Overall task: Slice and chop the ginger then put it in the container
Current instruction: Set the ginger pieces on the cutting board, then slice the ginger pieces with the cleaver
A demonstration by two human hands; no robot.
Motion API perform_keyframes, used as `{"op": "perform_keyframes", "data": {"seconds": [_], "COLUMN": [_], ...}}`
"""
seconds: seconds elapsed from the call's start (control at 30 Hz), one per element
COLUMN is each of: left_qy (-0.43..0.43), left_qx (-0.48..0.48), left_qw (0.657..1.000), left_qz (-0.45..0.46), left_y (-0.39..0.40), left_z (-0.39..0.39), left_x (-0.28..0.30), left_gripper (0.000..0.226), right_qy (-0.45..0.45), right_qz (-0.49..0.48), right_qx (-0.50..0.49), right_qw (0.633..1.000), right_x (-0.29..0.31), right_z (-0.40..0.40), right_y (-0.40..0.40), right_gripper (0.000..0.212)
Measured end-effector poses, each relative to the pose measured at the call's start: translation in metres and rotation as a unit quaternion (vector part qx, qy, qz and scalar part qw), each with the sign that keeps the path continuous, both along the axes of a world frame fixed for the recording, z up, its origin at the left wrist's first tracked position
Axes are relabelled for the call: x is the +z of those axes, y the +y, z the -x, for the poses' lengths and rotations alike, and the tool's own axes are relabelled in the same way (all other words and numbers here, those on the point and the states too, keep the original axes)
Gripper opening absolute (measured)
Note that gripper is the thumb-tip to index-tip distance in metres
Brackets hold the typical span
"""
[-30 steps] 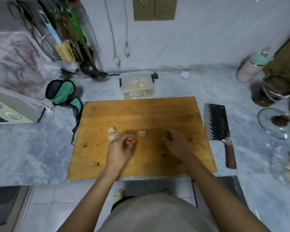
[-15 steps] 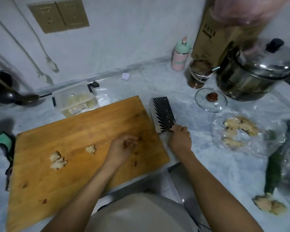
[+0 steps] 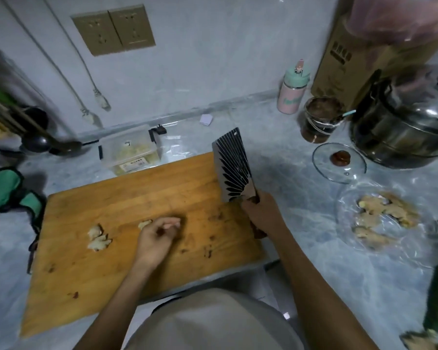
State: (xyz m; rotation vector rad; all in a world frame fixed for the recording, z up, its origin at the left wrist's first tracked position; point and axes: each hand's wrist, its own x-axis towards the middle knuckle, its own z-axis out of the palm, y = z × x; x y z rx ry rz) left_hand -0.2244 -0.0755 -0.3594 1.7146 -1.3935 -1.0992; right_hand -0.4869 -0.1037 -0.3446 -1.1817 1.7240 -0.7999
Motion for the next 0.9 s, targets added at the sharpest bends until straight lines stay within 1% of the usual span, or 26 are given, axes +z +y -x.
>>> {"op": "perform_keyframes", "data": {"seconds": [0.03, 0.1, 0.13, 0.2, 0.23, 0.27, 0.33, 0.37, 0.43, 0.5, 0.57, 0.67, 0.77, 0.8, 0.83, 0.9], "left_qy": [-0.002, -0.008, -0.008, -0.02, -0.033, -0.044, -0.069, -0.095, -0.144, -0.175, -0.201, -0.218, -0.217, -0.215, -0.212, -0.21], "left_qx": [0.021, 0.072, 0.101, 0.153, 0.174, 0.19, 0.208, 0.211, 0.203, 0.178, 0.147, 0.114, 0.106, 0.104, 0.101, 0.093], "left_qw": [1.0, 0.997, 0.995, 0.988, 0.984, 0.981, 0.976, 0.973, 0.968, 0.968, 0.968, 0.967, 0.966, 0.966, 0.967, 0.966], "left_qz": [-0.001, 0.004, 0.005, -0.001, -0.007, -0.011, -0.009, -0.001, 0.015, 0.025, 0.038, 0.066, 0.09, 0.096, 0.102, 0.12], "left_y": [0.002, 0.008, 0.012, 0.02, 0.023, 0.026, 0.03, 0.031, 0.029, 0.024, 0.02, 0.012, 0.007, 0.007, 0.007, 0.008], "left_z": [-0.009, -0.026, -0.034, -0.043, -0.045, -0.046, -0.048, -0.049, -0.049, -0.047, -0.045, -0.049, -0.056, -0.058, -0.06, -0.064], "left_x": [-0.003, -0.009, -0.013, -0.018, -0.02, -0.022, -0.028, -0.031, -0.033, -0.031, -0.03, -0.036, -0.046, -0.048, -0.05, -0.055], "left_gripper": [0.019, 0.021, 0.021, 0.02, 0.019, 0.016, 0.011, 0.011, 0.021, 0.03, 0.034, 0.031, 0.024, 0.023, 0.023, 0.023], "right_qy": [0.003, 0.021, 0.033, 0.07, 0.102, 0.139, 0.196, 0.219, 0.248, 0.261, 0.265, 0.267, 0.272, 0.263, 0.247, 0.222], "right_qz": [0.015, 0.034, 0.042, 0.062, 0.067, 0.073, 0.094, 0.098, 0.089, 0.078, 0.07, 0.048, -0.014, -0.044, -0.075, -0.116], "right_qx": [0.03, 0.098, 0.132, 0.199, 0.239, 0.281, 0.361, 0.391, 0.434, 0.455, 0.455, 0.455, 0.45, 0.449, 0.448, 0.448], "right_qw": [0.999, 0.994, 0.99, 0.975, 0.963, 0.947, 0.907, 0.889, 0.862, 0.848, 0.847, 0.848, 0.851, 0.853, 0.856, 0.858], "right_x": [0.002, 0.002, 0.003, 0.002, 0.003, 0.005, 0.011, 0.013, 0.016, 0.018, 0.016, 0.015, 0.018, 0.02, 0.022, 0.02], "right_z": [-0.01, -0.03, -0.04, -0.055, -0.061, -0.066, -0.076, -0.081, -0.092, -0.103, -0.112, -0.12, -0.127, -0.129, -0.131, -0.135], "right_y": [-0.002, -0.006, -0.008, -0.013, -0.016, -0.018, -0.023, -0.026, -0.031, -0.033, -0.033, -0.033, -0.037, -0.039, -0.04, -0.042], "right_gripper": [0.023, 0.011, 0.01, 0.02, 0.026, 0.024, 0.01, 0.013, 0.013, 0.014, 0.016, 0.017, 0.028, 0.027, 0.022, 0.006]}}
